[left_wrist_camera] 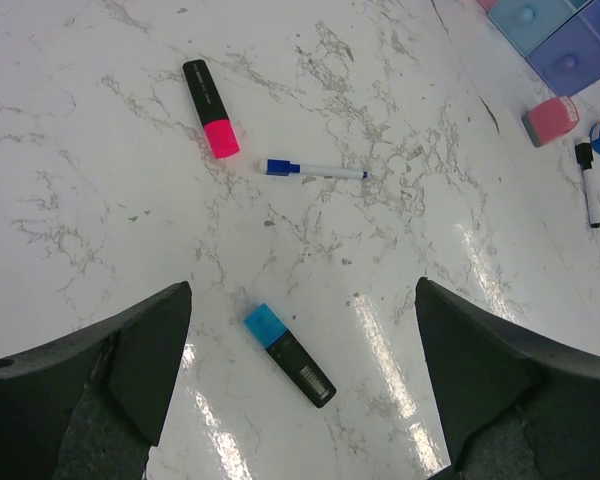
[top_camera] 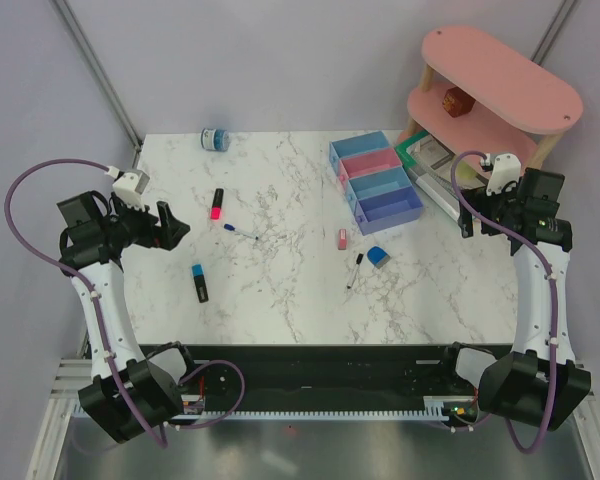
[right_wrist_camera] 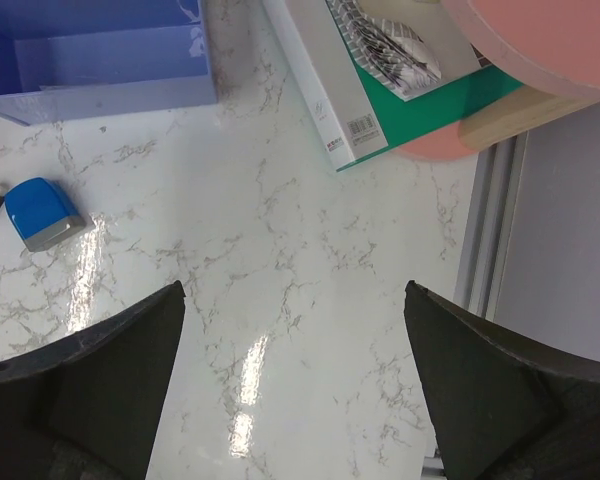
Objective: Sort the stationery into containers
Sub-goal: Pick up the stationery from the corner of the board.
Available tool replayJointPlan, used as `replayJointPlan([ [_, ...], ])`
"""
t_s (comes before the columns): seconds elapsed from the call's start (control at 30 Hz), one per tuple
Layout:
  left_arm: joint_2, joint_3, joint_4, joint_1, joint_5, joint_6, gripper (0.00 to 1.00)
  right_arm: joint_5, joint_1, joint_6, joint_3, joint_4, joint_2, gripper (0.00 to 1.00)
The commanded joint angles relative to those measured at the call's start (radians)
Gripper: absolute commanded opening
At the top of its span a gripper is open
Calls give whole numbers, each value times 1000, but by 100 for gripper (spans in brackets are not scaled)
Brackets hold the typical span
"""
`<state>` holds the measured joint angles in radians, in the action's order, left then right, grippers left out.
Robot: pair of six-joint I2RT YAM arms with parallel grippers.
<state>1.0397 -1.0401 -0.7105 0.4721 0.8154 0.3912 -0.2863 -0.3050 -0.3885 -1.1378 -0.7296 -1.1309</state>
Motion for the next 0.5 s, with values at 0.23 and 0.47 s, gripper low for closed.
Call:
replayJointPlan([
  [0.23,-23,2,-1,7,36,23,100,-34,-2,17,-13,24,19,98],
  [0.47,2,26,75,3,41,-40,99,-100,-3,8,10,24,25,98],
])
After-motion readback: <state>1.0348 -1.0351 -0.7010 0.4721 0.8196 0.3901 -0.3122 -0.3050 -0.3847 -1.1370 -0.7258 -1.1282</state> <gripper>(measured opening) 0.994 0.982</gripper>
